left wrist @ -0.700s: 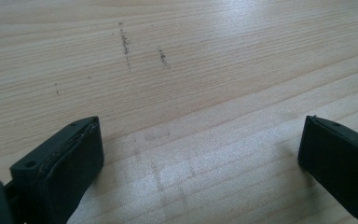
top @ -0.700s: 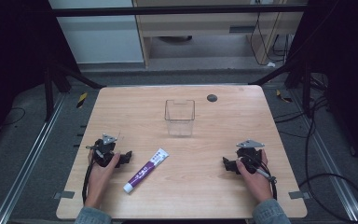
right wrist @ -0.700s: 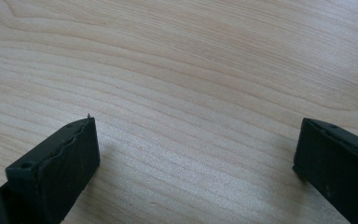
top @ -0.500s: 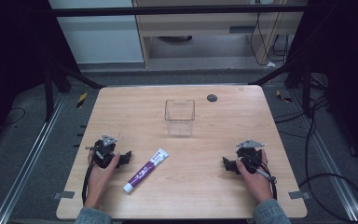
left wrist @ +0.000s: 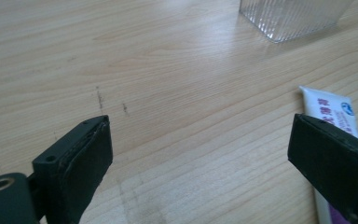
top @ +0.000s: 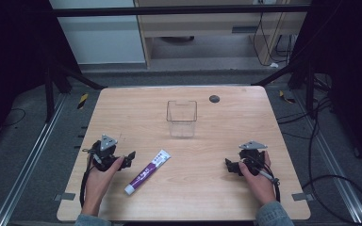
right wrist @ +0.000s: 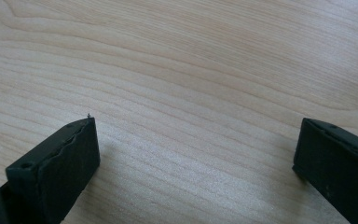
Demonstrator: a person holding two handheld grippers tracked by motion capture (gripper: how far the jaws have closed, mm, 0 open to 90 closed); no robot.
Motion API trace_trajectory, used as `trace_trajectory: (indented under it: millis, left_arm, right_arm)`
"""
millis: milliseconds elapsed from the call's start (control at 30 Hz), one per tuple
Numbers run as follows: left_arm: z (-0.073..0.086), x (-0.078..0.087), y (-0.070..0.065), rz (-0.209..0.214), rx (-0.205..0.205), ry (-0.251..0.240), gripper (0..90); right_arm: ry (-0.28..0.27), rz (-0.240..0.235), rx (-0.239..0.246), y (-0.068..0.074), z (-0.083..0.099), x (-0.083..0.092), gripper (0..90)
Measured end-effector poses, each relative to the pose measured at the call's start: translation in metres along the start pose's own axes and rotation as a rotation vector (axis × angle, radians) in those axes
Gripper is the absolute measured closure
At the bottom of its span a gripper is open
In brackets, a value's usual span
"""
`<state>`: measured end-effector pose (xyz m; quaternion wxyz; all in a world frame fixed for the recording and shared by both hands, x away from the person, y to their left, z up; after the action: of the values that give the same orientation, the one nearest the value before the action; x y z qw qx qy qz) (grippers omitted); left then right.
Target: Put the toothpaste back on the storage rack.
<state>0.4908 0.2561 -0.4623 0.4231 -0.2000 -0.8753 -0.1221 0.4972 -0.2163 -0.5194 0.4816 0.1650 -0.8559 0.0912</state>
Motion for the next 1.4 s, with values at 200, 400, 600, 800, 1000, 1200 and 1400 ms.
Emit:
trace_trajectory:
  millis: [200, 400, 600, 800, 1000, 1200, 1400]
  left_arm:
    - [-0.01, 0.023, -0.014, 0.001, -0.041, 0.033, 6.0]
    - [-0.004, 0.031, -0.025, -0.034, -0.107, 0.133, 5.2]
    - [-0.004, 0.032, -0.034, 0.029, -0.103, 0.222, 6.6]
    - [-0.008, 0.035, -0.036, 0.055, -0.101, 0.266, 6.6]
    - [-0.019, 0.037, -0.035, 0.034, -0.13, 0.322, 6.5]
    - [-0.029, 0.032, -0.052, 0.016, -0.227, 0.389, 6.4]
    - [-0.036, 0.019, -0.07, 0.013, -0.299, 0.46, 6.5]
  right_arm:
    - [-0.002, 0.008, 0.009, -0.001, -0.001, -0.001, 0.4]
    - [-0.003, 0.008, 0.008, -0.001, -0.001, -0.001, 0.4]
    - [-0.003, 0.008, 0.008, -0.001, -0.001, -0.001, 0.4]
    - [-0.002, 0.008, 0.008, -0.001, -0.001, -0.001, 0.4]
    - [-0.003, 0.008, 0.009, -0.001, -0.001, -0.001, 0.4]
    - [-0.002, 0.008, 0.009, -0.001, -0.001, -0.001, 0.3]
    - [-0.003, 0.009, 0.012, -0.001, -0.001, -0.001, 0.4]
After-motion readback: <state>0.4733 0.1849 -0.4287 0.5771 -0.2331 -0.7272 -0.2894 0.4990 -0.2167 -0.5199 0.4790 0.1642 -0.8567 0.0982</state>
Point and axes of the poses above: each handheld gripper's, and its own axes: x roughly backward along the jaws, z roughly out of its underside, y roughly to its left, the point moved 1 cm from there along -x, roughly forward along the jaws, and after that the axes turned 15 degrees about y, right-handed, at the moved point
